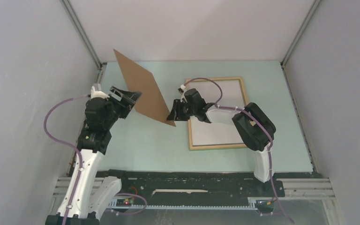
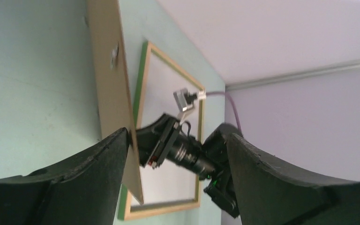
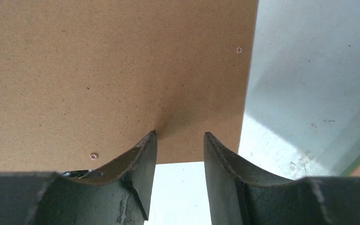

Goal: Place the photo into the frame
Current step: Pick up the photo frame item at the center of the board.

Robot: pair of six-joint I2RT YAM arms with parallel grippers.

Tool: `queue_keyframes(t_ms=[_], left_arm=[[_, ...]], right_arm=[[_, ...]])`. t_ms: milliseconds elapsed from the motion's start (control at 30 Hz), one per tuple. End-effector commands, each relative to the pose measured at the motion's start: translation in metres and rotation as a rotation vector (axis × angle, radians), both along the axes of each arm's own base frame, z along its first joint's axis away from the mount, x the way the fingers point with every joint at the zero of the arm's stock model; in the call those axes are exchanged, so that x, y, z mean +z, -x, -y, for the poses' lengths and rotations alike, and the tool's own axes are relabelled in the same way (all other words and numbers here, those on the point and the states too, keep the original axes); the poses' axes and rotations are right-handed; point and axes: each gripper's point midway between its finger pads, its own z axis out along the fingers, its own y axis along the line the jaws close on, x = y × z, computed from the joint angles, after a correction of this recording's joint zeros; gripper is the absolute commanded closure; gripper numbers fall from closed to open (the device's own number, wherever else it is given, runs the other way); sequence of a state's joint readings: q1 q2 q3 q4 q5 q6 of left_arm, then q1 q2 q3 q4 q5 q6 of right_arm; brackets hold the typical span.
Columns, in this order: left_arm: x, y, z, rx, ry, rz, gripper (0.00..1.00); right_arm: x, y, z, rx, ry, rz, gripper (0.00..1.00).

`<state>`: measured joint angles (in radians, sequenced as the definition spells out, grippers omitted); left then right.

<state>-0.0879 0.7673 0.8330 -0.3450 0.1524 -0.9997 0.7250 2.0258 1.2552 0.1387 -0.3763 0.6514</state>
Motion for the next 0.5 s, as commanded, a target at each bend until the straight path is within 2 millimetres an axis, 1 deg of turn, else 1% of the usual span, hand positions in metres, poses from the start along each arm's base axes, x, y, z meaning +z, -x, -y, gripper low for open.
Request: queue_keyframes(t_ms=[0,167,300,400,467], left_arm=[[-0.034,0.021,0.044,-0.2,0.083,-0.197,0.21],[-0.03,0.014,0.051,-0.222,0.083,-0.196,0.21],[-0.027,0.01,0.052,-0.224,0.073,-0.191,0.21],[-0.027,0.008,0.049,-0.218,0.033,-0.197,0.22],[-0.029,0.008,0.041,-0.19,-0.028,-0.217,0.21]], right_arm=[[0.023,0.023,-0.013,0.124,-0.009,0.055,0.5],[0.039,0.021,-0.014,0.194,-0.025,0.166,0.42],[0.058,0.022,-0.018,0.259,-0.063,0.259,0.38],[0.067,0.018,-0.018,0.277,-0.073,0.316,0.36],[0.07,0.013,-0.016,0.267,-0.075,0.329,0.36]])
